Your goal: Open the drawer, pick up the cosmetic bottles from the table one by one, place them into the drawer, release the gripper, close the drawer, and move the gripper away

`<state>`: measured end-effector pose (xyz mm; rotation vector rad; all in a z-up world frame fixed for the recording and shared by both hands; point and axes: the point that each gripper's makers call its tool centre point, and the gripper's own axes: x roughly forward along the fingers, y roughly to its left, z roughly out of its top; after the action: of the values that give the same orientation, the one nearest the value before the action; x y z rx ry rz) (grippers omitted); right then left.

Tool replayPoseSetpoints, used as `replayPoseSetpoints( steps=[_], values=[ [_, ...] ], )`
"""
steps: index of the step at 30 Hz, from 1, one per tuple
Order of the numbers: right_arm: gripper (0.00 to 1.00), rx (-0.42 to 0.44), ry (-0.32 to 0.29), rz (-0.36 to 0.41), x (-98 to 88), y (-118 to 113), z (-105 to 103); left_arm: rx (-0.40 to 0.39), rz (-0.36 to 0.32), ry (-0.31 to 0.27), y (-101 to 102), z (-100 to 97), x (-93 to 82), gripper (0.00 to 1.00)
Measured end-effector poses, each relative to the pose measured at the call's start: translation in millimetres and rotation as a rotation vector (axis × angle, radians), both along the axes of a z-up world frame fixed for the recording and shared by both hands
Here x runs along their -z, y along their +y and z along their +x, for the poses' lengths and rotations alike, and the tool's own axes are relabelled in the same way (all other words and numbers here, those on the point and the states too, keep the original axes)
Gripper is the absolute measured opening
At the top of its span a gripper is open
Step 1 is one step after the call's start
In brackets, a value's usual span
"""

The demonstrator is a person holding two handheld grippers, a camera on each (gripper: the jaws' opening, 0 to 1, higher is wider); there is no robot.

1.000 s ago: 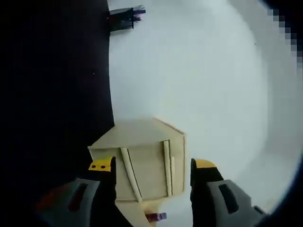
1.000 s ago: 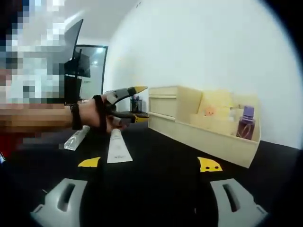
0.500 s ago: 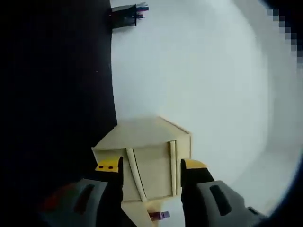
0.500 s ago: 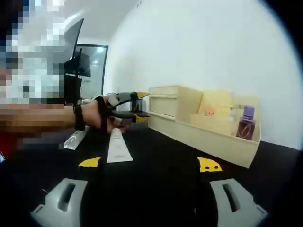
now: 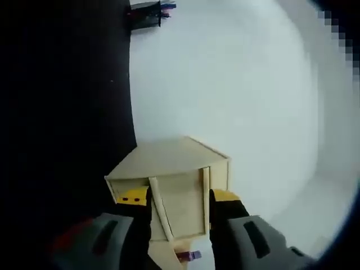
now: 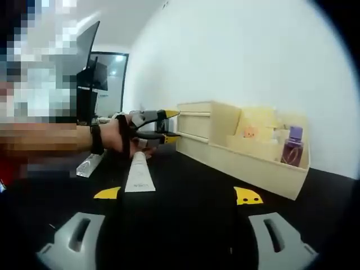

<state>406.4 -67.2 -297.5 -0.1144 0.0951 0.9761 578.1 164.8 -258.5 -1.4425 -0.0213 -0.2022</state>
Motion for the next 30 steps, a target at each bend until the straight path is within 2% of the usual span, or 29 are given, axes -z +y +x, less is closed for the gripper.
replayPoseSetpoints(
  steps=[5,8,10,13,14,15,19,21,22,23,30],
  values=[
    [0.72,-0.001,-0.001,0.000,-0.8,-0.5,0.7,-0.001,0.000,0.028,2.5,0.9,4.5,0.32],
    [0.72,-0.002,-0.002,-0.002,-0.6,-0.5,0.3,-0.003,0.030,0.045,3.5,0.8,7.9,0.28],
    [0.72,-0.004,-0.002,-0.002,-0.6,-0.1,0.0,0.011,0.084,0.059,1.6,-0.3,11.7,0.24],
    [0.72,-0.006,-0.002,-0.004,0.0,0.6,-0.5,0.004,0.106,0.059,2.8,-0.2,10.9,0.23],
    [0.71,-0.007,-0.003,-0.005,0.2,0.8,-0.7,0.003,0.122,0.063,-24.4,-28.8,12.1,0.21],
    [0.71,-0.007,-0.004,-0.008,0.6,1.0,-1.0,0.004,0.126,0.070,-30.5,-35.2,13.5,0.20],
    [0.71,-0.008,-0.005,-0.007,0.6,1.3,-1.5,0.006,0.114,0.107,-37.6,-45.4,20.7,0.12],
    [0.71,-0.007,-0.005,-0.007,0.3,1.3,-0.6,0.004,0.091,0.120,-36.5,-45.1,22.6,0.10],
    [0.71,-0.008,-0.006,-0.008,0.2,1.4,-0.4,0.001,0.080,0.151,-30.0,-39.2,26.8,0.07],
    [0.71,-0.008,-0.006,-0.009,0.4,1.6,-0.8,0.005,0.071,0.139,-29.4,-37.8,24.6,0.08],
    [0.71,-0.012,-0.009,-0.012,1.0,2.4,-2.6,0.004,0.079,0.158,-23.0,-34.8,25.7,0.07]
  ],
)
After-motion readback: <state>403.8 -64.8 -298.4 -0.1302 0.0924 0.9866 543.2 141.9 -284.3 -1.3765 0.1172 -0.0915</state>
